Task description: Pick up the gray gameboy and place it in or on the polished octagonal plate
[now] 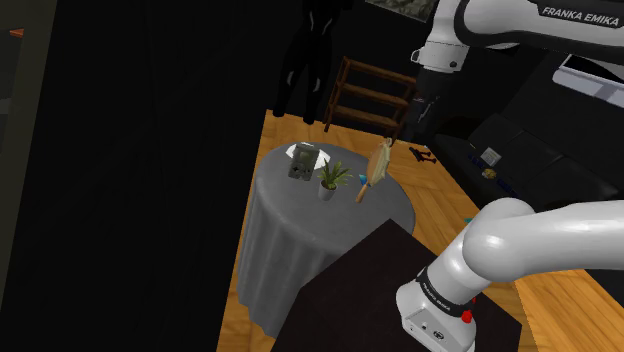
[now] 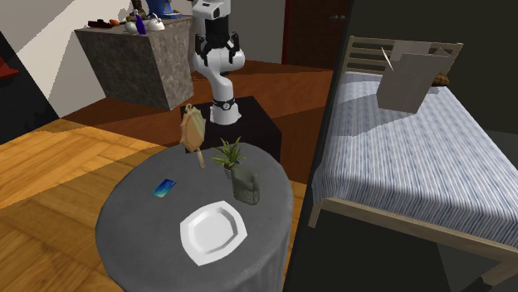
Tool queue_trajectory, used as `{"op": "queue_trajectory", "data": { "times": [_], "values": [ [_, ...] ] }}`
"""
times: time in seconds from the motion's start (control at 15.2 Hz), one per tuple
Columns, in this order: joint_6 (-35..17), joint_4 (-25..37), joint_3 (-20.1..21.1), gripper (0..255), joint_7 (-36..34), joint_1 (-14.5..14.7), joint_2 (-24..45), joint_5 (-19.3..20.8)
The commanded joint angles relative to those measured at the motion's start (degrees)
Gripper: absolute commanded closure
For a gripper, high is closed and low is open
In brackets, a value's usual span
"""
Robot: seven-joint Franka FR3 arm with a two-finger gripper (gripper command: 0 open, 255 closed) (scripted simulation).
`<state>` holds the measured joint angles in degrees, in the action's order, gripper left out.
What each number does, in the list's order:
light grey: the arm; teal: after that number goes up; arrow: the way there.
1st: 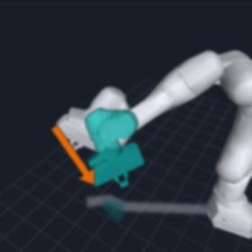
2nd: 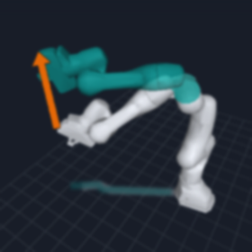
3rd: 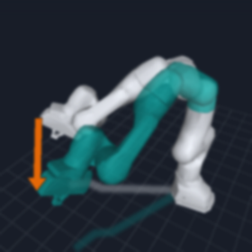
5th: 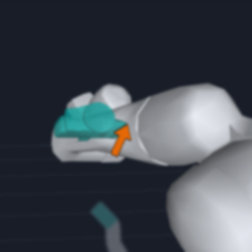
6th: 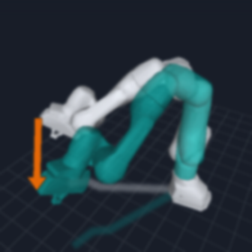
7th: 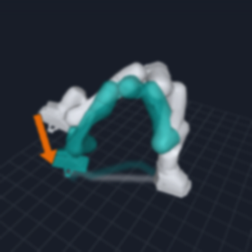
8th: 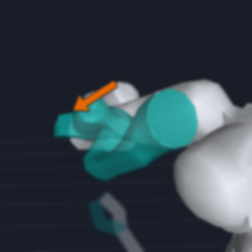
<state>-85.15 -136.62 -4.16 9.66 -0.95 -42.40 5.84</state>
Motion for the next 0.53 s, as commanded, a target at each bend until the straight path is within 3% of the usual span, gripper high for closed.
{"op": "queue_trajectory", "data": {
  "times": [0.0, 0.46],
  "values": [
    [0.0, 0.0, 0.0, 0, 0.0, 0.0, 0.0, 0.0],
    [-14.9, -1.9, -3.7, 0, 6.2, 1.3, 10.3, 1.5]
  ]
}}
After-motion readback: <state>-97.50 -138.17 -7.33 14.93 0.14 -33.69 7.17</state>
